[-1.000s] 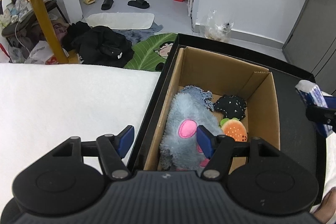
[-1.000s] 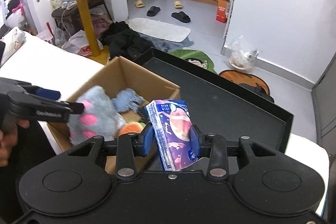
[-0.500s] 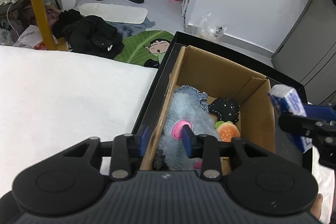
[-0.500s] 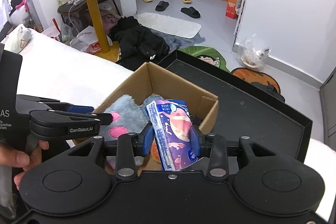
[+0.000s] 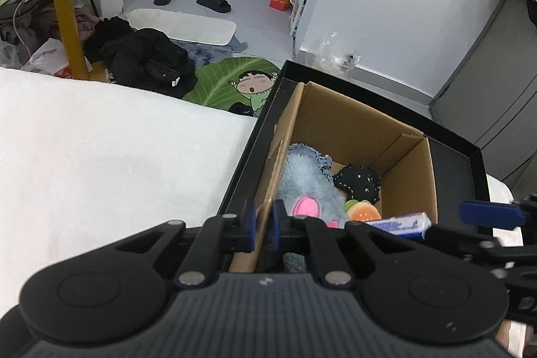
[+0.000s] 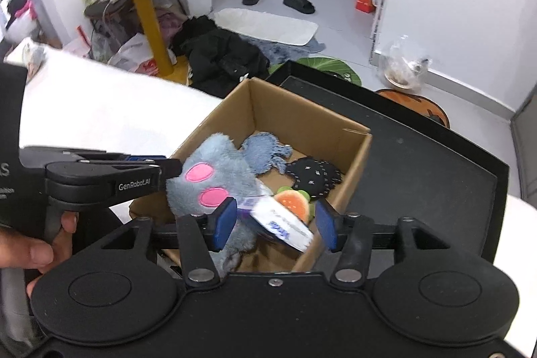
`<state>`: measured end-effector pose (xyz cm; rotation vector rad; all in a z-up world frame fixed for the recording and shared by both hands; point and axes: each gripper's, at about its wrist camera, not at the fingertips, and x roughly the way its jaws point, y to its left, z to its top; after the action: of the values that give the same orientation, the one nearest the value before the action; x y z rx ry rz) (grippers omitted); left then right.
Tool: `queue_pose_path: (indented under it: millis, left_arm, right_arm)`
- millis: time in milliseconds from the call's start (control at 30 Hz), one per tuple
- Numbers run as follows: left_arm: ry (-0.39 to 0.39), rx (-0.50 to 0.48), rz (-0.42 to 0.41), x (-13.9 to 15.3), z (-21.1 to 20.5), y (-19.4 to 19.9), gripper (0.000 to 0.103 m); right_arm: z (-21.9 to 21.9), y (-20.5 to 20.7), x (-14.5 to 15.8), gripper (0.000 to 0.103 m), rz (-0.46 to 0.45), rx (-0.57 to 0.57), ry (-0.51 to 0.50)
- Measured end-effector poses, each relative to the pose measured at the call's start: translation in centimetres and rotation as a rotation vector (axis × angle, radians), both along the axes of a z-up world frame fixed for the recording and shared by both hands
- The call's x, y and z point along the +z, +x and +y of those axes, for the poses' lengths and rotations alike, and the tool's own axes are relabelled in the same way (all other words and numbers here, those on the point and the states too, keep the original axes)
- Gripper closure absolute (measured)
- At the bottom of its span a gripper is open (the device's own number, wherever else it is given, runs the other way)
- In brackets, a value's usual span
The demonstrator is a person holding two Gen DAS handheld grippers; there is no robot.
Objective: Organize soft objects
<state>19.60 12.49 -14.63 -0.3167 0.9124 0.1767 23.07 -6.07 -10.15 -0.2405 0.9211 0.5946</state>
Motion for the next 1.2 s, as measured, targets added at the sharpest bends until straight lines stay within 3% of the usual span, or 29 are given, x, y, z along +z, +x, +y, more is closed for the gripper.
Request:
queue_pose_path:
  millis: [133,367,500,633,767,867,1000,1200]
  left_arm:
    - [0.012,-0.002,0.0,0.1,-0.4,0.0,0.094]
    - [0.016,-0.01,0.018,0.3,-0.6,-0.1,0.094]
    - [0.01,-0.02,0.029,1.1,-0.7,-0.2,0.084]
    - [0.085,-0.053,0.012,2.5,-2.1,-0.4,0.06]
    - [0.148,-0.093,-0.012,3.7,-3.8,-0.6,0.054]
    - [0.13,-0.105,-0.012,4.4,-4.3,-1.0,0.05]
    - [0.119,-0.108,0.002,5.4,-4.8,-1.7,0.038]
    - [0.146,-0.133,0.032,7.7,-5.8,-3.0,0.027]
  right_arm:
    - [-2.1,-0.4,0.8,0.044,-0.009,-0.035,0.019]
    - [-4.6,-0.6,0.9,0.045,0.003,-0.093,0.085]
    - [-5.5,-1.4,1.0,0.045,-0.005,-0.105,0.116]
    - [-7.2,-2.1,1.2,0.045,-0.006,-0.143,0.152]
    - [-9.1,-2.6,1.6,0.045,-0.015,-0.184,0.18]
    - [-10.7,-3.1,1.9,0.045,-0.02,-0.22,0.195]
    - [-12.7,-3.6,2.0,0.043,-0.005,-0.272,0.232]
    - [-14.3,-4.7,2.6,0.018,-0.009,-0.339,0.269]
